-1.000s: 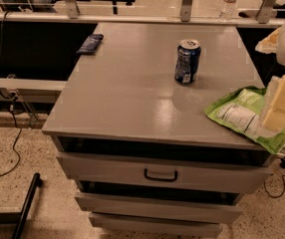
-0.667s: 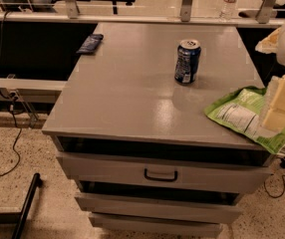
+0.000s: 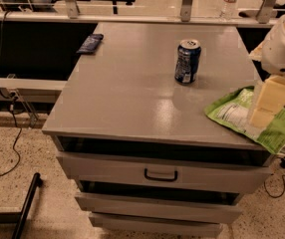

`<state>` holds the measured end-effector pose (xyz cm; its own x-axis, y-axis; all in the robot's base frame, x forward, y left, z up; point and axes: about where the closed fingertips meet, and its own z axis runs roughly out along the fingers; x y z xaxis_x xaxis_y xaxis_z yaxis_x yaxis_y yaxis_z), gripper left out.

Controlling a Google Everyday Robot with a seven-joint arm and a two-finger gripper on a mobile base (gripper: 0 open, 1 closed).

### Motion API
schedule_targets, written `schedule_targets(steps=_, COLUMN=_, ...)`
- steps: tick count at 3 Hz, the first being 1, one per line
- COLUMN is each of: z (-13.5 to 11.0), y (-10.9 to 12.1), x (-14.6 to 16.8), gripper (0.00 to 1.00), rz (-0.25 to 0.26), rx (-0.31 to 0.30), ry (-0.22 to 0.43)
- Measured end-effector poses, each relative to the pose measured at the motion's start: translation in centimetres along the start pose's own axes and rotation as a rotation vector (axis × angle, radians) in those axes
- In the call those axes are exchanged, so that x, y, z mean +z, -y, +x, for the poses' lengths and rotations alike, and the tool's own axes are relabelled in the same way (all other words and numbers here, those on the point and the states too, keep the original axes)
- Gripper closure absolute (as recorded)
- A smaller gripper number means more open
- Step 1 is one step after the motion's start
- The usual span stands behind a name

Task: Pick green rice chip bag

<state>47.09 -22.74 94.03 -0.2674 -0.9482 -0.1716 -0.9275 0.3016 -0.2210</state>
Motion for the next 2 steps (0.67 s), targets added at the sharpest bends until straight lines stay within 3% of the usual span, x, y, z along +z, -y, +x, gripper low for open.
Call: schedule_targets(steps=2, z=2.7, y=1.9, x=5.5, gripper=0.00, rz=-0.077, rx=0.083, ry=-0.074)
